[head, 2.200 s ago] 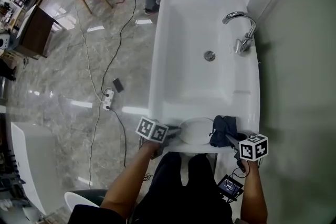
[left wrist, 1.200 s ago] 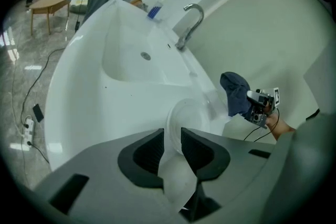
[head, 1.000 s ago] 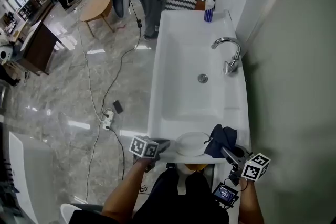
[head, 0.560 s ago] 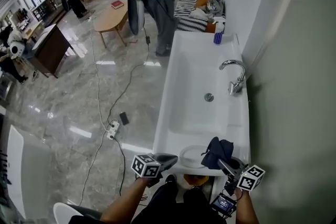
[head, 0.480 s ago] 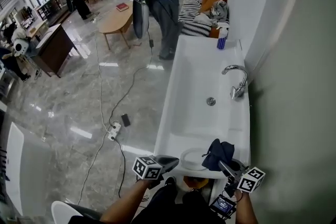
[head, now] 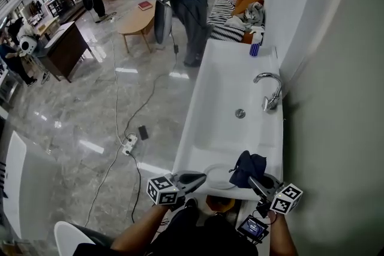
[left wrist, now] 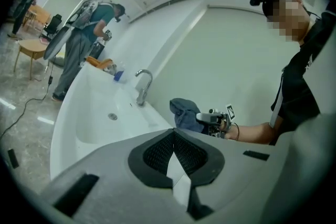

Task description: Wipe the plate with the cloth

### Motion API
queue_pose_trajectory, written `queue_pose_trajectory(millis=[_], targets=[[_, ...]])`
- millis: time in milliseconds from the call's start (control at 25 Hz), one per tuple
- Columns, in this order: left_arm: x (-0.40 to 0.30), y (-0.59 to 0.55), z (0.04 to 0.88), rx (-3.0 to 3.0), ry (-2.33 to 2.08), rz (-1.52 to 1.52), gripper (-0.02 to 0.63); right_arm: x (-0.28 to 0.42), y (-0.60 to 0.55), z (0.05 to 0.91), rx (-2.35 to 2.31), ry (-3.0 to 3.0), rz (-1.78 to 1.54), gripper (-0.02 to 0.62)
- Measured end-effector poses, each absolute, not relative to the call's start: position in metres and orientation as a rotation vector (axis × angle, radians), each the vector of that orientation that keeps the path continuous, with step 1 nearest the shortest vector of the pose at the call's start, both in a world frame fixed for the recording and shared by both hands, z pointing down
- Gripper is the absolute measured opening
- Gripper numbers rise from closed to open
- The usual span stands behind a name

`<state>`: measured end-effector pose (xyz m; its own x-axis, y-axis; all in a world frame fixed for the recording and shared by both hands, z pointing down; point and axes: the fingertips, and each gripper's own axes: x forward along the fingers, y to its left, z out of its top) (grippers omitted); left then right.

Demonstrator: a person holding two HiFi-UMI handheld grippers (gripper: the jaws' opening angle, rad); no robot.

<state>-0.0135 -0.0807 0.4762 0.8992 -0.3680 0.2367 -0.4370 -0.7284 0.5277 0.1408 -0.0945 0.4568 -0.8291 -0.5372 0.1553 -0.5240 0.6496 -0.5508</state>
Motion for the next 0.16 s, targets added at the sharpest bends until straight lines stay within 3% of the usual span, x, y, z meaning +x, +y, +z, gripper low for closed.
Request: queue_pose_trajectory(millis=[160], targets=[[-0.0108, -0.0781, 0.4707, 2.487, -0.59, 0.119, 0.005, 0.1446, -0.092, 0.457, -0.91, 2.831, -0.938, 0.051]])
